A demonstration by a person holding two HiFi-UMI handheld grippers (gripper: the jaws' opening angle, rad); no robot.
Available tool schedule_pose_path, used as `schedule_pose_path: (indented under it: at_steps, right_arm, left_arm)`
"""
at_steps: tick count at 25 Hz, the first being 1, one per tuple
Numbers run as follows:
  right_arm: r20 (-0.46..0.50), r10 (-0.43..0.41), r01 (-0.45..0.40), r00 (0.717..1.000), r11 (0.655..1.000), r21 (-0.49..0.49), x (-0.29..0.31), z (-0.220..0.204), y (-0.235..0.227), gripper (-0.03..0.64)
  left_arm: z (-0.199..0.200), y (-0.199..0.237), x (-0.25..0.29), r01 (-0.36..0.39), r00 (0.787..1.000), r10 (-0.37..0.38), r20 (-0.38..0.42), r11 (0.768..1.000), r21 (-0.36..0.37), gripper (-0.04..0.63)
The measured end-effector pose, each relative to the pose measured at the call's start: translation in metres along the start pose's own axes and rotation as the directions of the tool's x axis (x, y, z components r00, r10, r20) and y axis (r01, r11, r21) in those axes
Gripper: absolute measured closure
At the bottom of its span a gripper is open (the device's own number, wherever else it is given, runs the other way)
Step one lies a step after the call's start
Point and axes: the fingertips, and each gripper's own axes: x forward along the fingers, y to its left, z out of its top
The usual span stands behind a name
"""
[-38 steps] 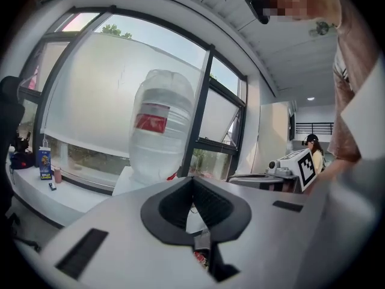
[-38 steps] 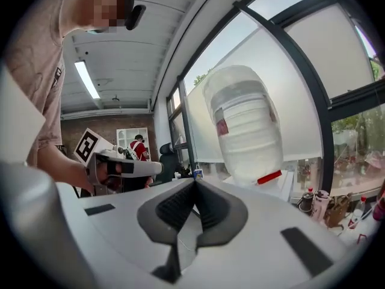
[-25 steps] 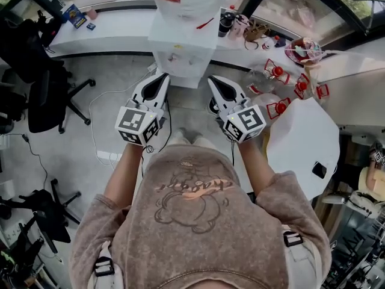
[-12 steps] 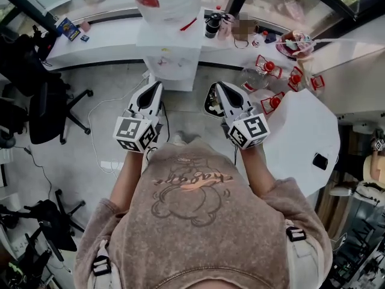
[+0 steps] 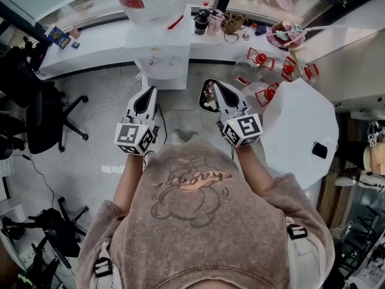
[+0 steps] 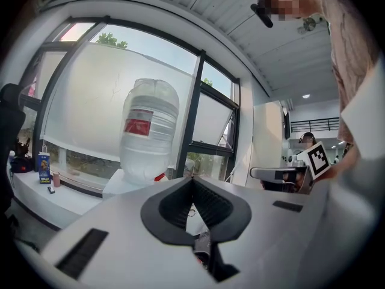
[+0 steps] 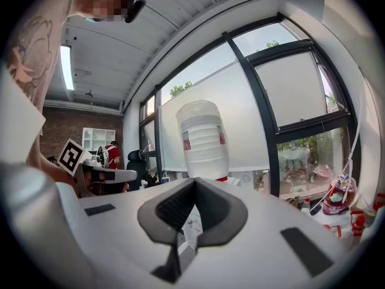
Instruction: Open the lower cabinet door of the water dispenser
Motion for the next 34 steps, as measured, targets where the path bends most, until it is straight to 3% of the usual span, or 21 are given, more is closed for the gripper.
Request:
schedule_pose_path:
  at_steps: [20,34]
  right_arm:
    - [-0.026,-0.008,0.009,1.000,0.999,0.046,0.000,-0.020,-0.010,0.612]
    - [-0.044,0.013,-0.013,0.999,1.000,0.001,0.009,-0.019,-0.019,0.611]
  left_arm:
    - [0.002,0.008,-0.001,-0.058,0.998,0.058,0.011,0.998,-0.034,0.583]
    - [0.003,0.009,0.015,-0.060,0.998,0.060,0.001,0.998,-0.022,0.583]
